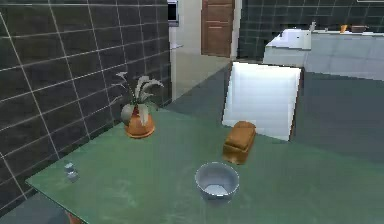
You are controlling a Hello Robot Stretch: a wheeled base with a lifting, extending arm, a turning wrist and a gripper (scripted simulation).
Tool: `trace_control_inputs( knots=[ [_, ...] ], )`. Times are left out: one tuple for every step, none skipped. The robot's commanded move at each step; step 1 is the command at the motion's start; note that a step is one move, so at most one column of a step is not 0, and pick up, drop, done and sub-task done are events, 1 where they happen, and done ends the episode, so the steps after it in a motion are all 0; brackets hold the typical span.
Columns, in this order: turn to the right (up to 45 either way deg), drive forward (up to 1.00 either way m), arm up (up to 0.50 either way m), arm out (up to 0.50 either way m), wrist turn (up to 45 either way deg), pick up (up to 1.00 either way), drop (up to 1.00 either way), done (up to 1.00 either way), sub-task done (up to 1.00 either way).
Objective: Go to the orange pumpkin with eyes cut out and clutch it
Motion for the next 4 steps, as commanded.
trace_control_inputs(
  knots=[
    [-21.0,0.0,0.0,0.0,0.0,0.0,0.0,0.0,0.0],
    [0.0,0.0,0.5,0.0,0.0,0.0,0.0,0.0,0.0],
    [0.0,0.0,0.32,0.0,0.0,0.0,0.0,0.0,0.0],
    [0.0,0.0,0.0,0.24,0.0,0.0,0.0,0.0,0.0]
  ],
)
